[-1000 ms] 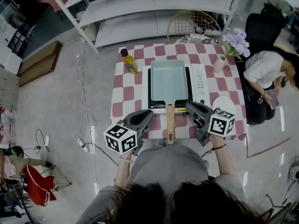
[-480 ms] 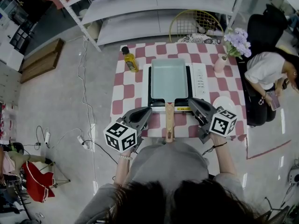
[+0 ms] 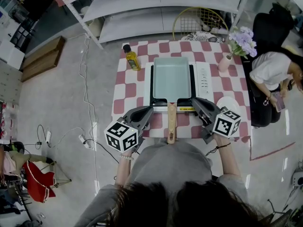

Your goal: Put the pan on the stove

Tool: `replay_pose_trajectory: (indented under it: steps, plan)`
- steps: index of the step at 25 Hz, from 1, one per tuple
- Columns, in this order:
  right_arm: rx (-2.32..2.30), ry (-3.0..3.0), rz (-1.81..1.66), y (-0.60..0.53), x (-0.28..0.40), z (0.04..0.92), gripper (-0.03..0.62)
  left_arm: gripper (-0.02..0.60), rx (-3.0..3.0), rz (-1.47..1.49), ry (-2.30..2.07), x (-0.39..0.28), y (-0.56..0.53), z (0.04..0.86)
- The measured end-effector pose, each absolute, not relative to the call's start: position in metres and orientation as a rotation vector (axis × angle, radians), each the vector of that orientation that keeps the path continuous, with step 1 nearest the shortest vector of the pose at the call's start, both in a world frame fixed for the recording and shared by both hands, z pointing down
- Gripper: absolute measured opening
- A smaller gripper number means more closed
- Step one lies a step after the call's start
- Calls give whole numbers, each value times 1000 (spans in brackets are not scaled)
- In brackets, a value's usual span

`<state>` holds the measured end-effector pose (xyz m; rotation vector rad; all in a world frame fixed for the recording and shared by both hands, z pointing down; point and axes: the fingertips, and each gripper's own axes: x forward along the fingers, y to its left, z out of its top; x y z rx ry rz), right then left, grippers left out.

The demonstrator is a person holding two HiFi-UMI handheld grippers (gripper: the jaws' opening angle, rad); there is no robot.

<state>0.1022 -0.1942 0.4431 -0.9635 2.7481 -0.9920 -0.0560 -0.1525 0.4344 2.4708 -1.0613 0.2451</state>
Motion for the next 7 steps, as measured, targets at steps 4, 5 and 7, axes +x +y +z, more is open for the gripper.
replay_pose_trajectory:
  steps: [4, 5, 7]
  plan:
    - [-970, 2751, -995, -195, 103, 446, 23, 27, 2469, 250, -1059, -55, -155, 435]
    - [-970, 2750, -996, -195, 103, 447, 23, 26, 2467, 251, -1058, -55, -155, 435]
    - [-970, 2747, -1000, -195, 103, 448, 23, 28, 2464, 251, -1054, -55, -155, 435]
